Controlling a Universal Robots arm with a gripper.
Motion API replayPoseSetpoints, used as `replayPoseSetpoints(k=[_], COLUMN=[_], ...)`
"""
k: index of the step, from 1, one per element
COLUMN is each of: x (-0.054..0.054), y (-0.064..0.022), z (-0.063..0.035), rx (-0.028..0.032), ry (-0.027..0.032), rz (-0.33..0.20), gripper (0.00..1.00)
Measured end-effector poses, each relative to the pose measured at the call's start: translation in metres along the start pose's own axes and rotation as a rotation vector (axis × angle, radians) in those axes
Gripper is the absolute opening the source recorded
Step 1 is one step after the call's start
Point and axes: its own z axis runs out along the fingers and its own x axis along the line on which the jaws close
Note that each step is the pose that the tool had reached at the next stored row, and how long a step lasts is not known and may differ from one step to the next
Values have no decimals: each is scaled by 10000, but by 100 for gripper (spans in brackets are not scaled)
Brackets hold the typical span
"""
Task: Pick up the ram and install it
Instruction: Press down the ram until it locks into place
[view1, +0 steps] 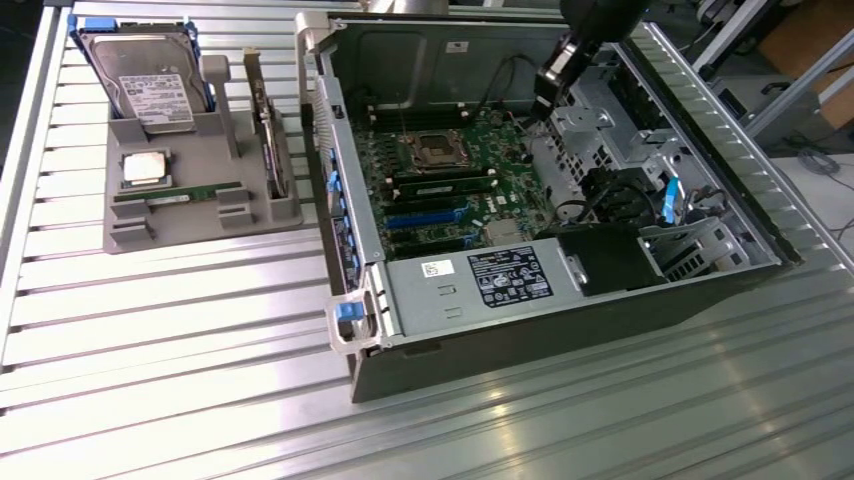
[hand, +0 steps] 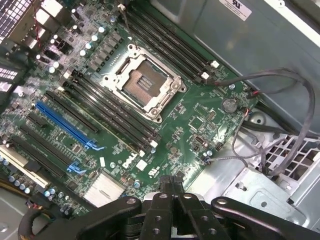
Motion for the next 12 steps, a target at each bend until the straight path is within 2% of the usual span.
replayPoseSetpoints(k=[12], x=[0], y=[0], z=[0], rx=[32], ry=[-4], rz=[2124], gripper=[11])
